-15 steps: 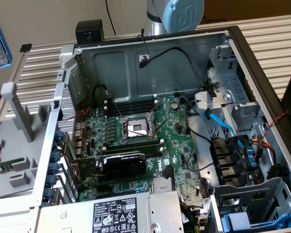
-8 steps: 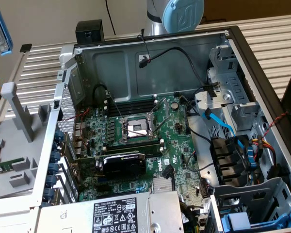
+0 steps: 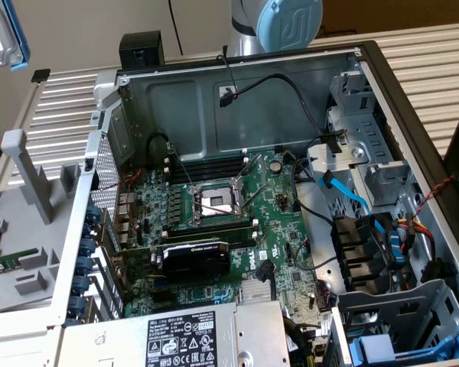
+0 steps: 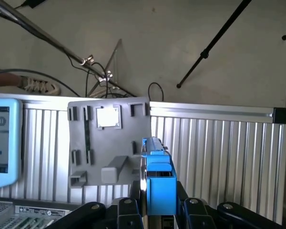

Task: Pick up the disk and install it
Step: 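Pick up the disk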

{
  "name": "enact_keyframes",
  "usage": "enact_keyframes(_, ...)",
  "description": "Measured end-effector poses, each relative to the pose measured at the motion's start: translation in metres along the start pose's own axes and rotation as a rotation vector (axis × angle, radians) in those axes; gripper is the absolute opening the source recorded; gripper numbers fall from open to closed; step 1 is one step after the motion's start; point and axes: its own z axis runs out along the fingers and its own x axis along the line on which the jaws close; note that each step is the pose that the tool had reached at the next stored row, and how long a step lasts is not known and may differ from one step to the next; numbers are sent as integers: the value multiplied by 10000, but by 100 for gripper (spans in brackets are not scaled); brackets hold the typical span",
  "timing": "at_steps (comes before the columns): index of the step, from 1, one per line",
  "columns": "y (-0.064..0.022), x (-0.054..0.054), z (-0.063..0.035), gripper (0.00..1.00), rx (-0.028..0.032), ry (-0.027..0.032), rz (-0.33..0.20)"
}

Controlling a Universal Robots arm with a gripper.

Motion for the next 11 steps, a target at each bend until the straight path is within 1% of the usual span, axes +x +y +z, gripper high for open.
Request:
enact_keyframes(5, -123, 9, -82, 37, -1, 0, 1)
enact_keyframes(11, -327, 24, -176, 37, 1, 0, 0)
